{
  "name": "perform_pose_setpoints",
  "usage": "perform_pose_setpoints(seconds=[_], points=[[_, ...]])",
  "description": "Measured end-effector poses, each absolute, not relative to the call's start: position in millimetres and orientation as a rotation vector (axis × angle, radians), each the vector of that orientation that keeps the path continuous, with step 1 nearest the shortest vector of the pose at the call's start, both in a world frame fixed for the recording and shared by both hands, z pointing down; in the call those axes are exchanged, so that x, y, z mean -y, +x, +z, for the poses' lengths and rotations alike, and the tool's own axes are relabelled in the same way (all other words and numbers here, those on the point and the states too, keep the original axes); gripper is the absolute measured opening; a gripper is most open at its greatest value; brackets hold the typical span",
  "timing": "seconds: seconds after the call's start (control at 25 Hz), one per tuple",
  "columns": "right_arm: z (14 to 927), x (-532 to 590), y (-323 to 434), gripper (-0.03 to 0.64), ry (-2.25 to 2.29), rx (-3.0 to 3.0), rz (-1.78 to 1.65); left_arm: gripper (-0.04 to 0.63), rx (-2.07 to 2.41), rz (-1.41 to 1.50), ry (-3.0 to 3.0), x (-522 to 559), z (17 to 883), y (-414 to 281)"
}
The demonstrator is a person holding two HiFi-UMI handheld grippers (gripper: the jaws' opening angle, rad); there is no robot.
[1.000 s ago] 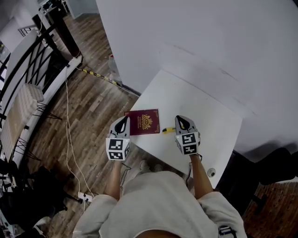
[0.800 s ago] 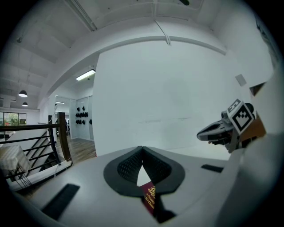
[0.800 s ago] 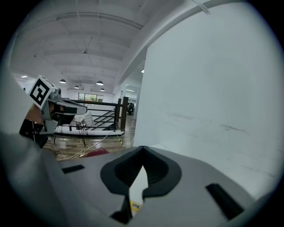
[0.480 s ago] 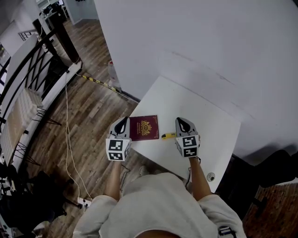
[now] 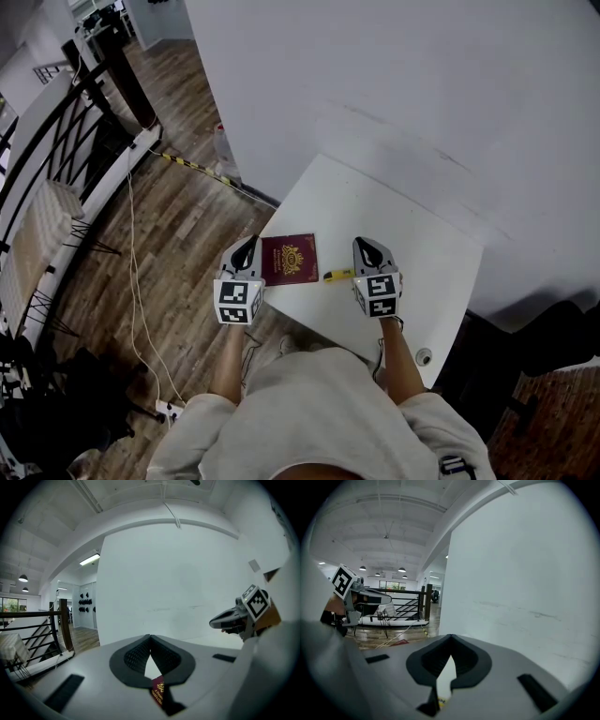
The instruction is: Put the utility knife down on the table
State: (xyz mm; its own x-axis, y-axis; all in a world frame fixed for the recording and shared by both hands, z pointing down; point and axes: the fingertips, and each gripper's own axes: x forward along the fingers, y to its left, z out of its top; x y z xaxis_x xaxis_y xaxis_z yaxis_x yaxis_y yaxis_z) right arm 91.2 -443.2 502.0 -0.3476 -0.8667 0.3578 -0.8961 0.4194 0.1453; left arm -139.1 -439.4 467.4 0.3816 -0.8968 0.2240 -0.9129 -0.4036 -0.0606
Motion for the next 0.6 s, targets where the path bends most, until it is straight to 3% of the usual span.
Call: perform_pose_setpoints(seconds=[0.6], points=[[500.6, 446.1, 93.0, -0.003, 1.502, 2.291, 0.098, 0.006, 1.662, 0.347, 2.557, 442.7, 468.4, -136.6]])
